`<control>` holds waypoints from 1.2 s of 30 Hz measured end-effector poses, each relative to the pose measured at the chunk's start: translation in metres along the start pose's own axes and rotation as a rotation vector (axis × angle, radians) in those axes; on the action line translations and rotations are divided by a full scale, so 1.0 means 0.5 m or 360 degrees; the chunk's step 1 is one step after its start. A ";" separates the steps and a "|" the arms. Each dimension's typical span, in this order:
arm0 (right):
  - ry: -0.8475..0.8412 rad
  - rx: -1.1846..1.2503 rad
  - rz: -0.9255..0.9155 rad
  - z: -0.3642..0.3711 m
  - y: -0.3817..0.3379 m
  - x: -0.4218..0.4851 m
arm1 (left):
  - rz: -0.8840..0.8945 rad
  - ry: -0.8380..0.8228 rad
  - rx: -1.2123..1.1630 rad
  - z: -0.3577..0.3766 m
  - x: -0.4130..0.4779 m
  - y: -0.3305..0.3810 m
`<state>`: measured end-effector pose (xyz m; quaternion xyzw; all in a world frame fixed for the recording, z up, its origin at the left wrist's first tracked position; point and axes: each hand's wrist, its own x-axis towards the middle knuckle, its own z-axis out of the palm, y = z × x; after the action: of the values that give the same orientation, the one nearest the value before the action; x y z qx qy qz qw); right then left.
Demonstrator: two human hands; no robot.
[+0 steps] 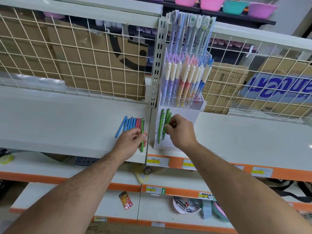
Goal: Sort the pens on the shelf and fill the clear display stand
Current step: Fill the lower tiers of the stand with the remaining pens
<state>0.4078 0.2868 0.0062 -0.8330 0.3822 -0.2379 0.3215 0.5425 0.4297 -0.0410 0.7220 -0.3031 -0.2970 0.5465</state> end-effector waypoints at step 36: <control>0.0203 0.0565 -0.0042 -0.071 -0.040 -0.054 | 0.0251 -0.0084 0.0438 0.001 -0.032 0.021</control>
<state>0.3787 0.3058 0.0407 -0.7514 0.3430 -0.3582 0.4352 0.5305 0.4393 -0.0292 0.7559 -0.4109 -0.2277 0.4561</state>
